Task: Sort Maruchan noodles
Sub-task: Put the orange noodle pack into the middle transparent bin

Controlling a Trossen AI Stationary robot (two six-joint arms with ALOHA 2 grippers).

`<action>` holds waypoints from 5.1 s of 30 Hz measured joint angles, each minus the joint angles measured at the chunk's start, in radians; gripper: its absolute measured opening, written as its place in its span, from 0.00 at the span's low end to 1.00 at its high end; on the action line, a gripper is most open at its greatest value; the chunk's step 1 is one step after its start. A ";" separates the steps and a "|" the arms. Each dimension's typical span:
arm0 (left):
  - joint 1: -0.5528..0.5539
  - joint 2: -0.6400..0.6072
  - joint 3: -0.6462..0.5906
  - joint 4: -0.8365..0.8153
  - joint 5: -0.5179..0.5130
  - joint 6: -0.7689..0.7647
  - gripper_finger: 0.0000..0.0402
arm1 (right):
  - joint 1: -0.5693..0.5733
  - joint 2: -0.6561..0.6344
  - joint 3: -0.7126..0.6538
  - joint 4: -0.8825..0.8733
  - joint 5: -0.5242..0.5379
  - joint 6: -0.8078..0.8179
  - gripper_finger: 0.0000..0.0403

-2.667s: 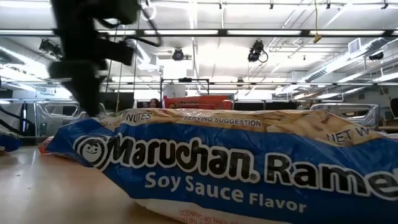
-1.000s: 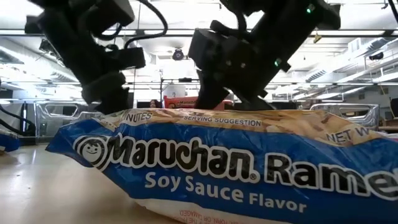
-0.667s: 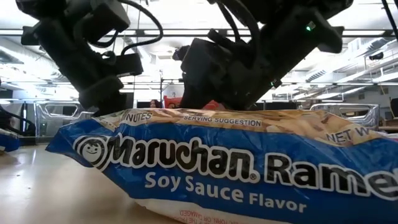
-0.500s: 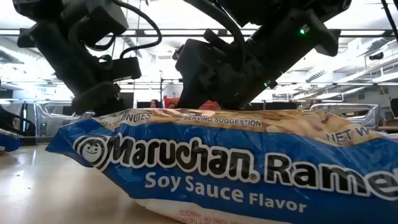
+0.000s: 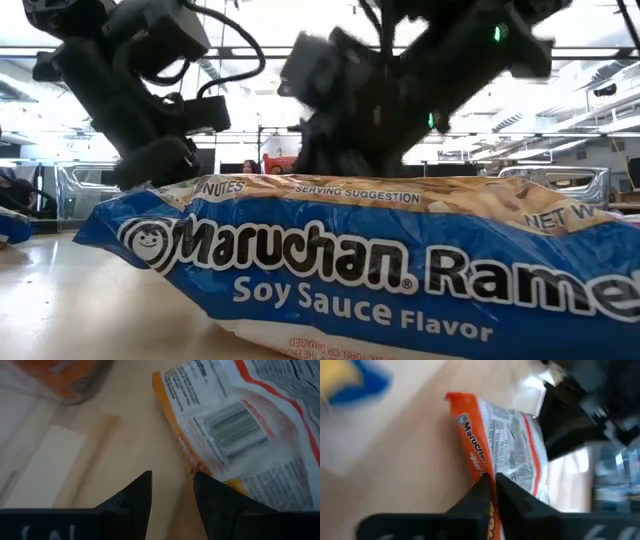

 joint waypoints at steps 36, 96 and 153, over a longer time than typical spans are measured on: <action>-0.151 -0.316 0.236 -0.679 -0.113 -0.036 0.38 | -0.811 -0.326 0.437 -0.731 -0.699 0.262 0.01; 0.758 -0.195 0.244 0.140 0.391 0.856 0.65 | -1.095 0.000 0.652 -0.907 -1.391 0.158 0.01; 0.973 0.195 0.298 0.458 0.809 0.703 0.39 | -0.965 -0.027 0.633 -0.855 -0.895 -0.037 0.41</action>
